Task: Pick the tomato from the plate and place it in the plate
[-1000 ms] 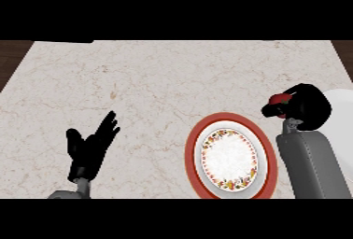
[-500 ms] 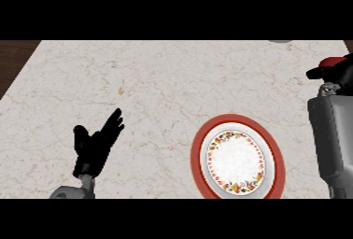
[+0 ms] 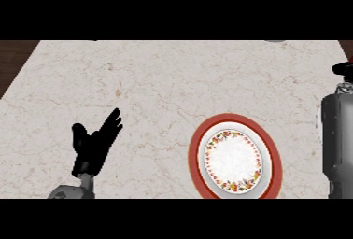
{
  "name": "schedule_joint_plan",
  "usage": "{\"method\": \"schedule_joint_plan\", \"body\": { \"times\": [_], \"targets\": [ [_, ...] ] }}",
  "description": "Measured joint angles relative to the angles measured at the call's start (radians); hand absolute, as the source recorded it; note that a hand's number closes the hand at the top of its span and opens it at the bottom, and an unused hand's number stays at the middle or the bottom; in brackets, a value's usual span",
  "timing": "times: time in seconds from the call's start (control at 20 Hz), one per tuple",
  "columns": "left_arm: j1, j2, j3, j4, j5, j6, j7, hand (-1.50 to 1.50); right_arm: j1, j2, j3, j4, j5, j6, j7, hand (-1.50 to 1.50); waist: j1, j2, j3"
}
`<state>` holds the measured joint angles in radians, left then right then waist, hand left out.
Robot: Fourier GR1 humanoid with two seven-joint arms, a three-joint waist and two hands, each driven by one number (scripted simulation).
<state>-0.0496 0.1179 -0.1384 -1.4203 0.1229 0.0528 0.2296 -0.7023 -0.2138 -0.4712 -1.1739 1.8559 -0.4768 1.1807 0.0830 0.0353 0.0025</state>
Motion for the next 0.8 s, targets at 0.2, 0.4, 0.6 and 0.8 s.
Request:
{"method": "schedule_joint_plan", "body": {
  "times": [0.2, 0.4, 0.6, 0.8],
  "targets": [
    [0.003, 0.001, 0.011, 0.005, 0.002, 0.006, -0.002, 0.00, 0.040, 0.026, -0.082, -0.001, 0.109, -0.071, 0.006, 1.50, -0.019, -0.006, 0.000],
    [0.021, 0.002, 0.018, 0.008, 0.004, 0.006, -0.023, 0.00, 0.089, 0.035, -0.176, -0.015, 0.194, -0.141, 0.007, 1.50, -0.034, -0.012, 0.001],
    [0.036, 0.002, 0.024, 0.007, 0.004, 0.008, -0.032, 0.00, 0.135, 0.046, -0.271, -0.008, 0.218, -0.237, -0.021, 1.50, -0.046, -0.018, 0.002],
    [0.037, -0.002, 0.028, 0.006, 0.005, 0.013, -0.029, 0.00, 0.153, 0.042, -0.360, 0.021, 0.208, -0.329, -0.045, 1.50, -0.055, -0.021, 0.001]
  ]
}}
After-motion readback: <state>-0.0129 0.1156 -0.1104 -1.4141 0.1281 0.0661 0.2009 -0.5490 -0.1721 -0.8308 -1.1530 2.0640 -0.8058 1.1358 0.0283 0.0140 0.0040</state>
